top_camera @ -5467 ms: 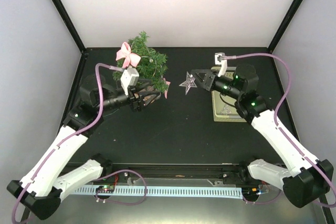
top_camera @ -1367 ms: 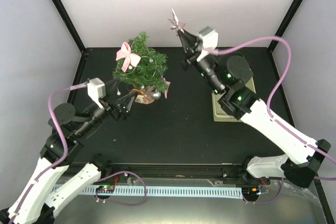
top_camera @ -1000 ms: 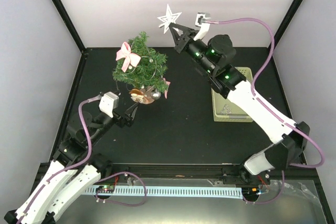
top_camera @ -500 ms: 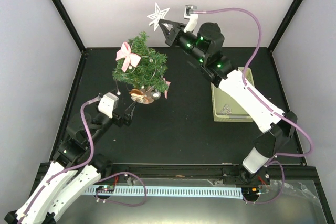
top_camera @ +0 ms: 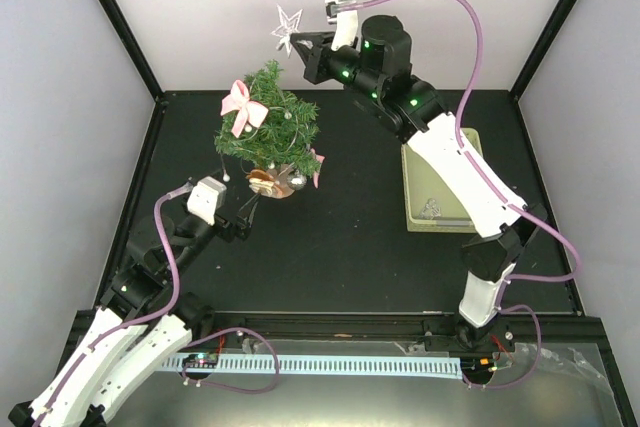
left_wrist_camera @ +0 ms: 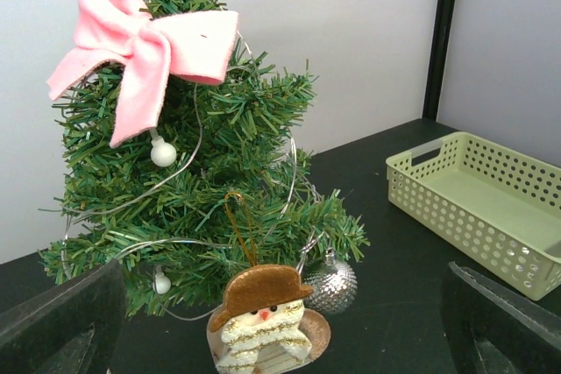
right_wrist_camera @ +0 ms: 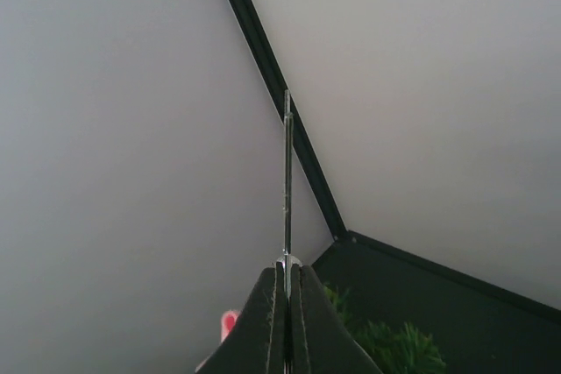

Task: Decorate the small christmas tree

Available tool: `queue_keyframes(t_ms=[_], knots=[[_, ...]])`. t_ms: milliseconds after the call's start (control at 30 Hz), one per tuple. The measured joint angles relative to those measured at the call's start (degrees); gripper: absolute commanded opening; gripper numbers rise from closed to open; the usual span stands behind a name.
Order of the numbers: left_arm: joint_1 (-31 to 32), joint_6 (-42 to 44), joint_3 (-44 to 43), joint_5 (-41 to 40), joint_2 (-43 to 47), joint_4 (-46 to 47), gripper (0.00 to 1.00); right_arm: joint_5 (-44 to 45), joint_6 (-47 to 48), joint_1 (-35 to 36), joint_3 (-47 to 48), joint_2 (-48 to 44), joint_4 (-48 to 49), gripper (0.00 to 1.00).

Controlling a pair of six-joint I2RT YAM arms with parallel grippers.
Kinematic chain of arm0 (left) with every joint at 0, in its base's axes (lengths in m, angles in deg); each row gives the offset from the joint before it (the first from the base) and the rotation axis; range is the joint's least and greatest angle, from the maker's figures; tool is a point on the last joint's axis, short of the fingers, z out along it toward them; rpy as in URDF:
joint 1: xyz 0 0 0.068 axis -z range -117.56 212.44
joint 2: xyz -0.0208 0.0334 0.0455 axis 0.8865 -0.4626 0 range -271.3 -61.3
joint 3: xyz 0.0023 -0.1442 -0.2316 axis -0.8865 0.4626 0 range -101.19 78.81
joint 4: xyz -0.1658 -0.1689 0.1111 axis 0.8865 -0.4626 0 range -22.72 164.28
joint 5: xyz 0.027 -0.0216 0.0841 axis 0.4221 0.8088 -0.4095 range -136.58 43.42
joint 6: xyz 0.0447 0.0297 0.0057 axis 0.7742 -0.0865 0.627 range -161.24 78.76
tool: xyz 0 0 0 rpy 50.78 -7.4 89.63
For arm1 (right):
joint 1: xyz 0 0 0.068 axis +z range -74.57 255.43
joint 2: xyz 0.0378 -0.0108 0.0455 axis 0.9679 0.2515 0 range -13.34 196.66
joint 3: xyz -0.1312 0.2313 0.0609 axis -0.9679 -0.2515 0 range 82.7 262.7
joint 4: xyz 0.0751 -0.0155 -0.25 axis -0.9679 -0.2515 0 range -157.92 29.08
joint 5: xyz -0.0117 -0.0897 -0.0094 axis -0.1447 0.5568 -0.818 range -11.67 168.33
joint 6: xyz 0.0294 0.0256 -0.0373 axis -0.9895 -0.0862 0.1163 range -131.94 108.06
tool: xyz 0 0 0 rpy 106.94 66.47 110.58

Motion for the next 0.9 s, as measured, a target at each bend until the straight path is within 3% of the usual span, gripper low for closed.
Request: queue_keyframes(t_ms=[900], knots=[[0.00,0.02,0.07,-0.15,0.00,-0.02,0.99,-3.23,3.69,0.04,0.61,1.49,-4.28,0.01]])
